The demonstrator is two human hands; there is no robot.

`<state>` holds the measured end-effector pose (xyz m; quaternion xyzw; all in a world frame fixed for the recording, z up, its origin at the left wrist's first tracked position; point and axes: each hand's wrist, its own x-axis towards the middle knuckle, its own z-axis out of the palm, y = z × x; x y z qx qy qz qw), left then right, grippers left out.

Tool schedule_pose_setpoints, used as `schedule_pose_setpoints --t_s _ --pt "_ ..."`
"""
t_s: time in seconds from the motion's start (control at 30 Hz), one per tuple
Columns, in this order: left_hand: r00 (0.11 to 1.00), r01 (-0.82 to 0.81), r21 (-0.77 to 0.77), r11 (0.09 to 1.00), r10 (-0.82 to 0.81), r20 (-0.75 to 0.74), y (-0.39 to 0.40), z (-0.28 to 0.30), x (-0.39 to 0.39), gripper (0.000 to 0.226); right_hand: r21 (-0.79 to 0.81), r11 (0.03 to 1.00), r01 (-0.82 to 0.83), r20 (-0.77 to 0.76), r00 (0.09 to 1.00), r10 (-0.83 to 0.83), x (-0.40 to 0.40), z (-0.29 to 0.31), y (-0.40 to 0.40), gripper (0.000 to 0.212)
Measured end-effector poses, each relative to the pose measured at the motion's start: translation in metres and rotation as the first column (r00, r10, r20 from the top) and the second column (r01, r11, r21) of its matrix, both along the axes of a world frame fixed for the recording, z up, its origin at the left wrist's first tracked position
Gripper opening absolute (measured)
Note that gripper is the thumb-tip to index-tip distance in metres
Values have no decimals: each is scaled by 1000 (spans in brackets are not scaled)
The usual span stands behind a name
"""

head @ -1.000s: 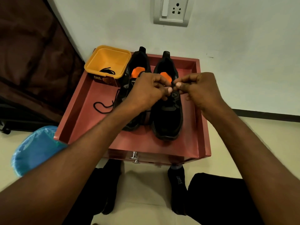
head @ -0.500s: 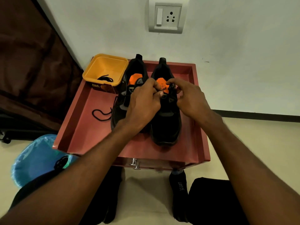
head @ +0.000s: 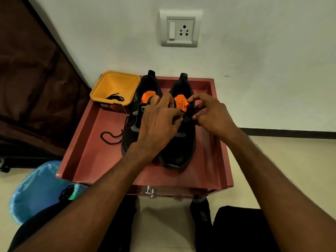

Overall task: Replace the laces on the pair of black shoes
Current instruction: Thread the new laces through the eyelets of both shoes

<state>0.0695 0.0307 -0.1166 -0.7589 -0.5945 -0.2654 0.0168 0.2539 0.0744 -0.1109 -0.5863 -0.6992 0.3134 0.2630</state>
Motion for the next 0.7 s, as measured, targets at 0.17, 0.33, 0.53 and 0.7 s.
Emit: schedule_pose_setpoints --t_s 0.17,0.33,0.53,0.7 --pt "951 -98 -179 979 145 273 1 -6 2 11 -13 1000 0 -30 1000 -1 0 -2 1 56" --pt "928 -110 -313 943 210 308 -1 -3 9 10 -18 1000 -4 -33 999 3 -1 -1 -1 57" --pt "955 -188 -353 916 255 153 1 2 16 12 12 1000 -24 23 999 24 -8 1 -7 61" --pt "955 -250 -375 893 292 57 -1 11 24 22 3 1000 -8 48 999 8 -9 -1 -7 67"
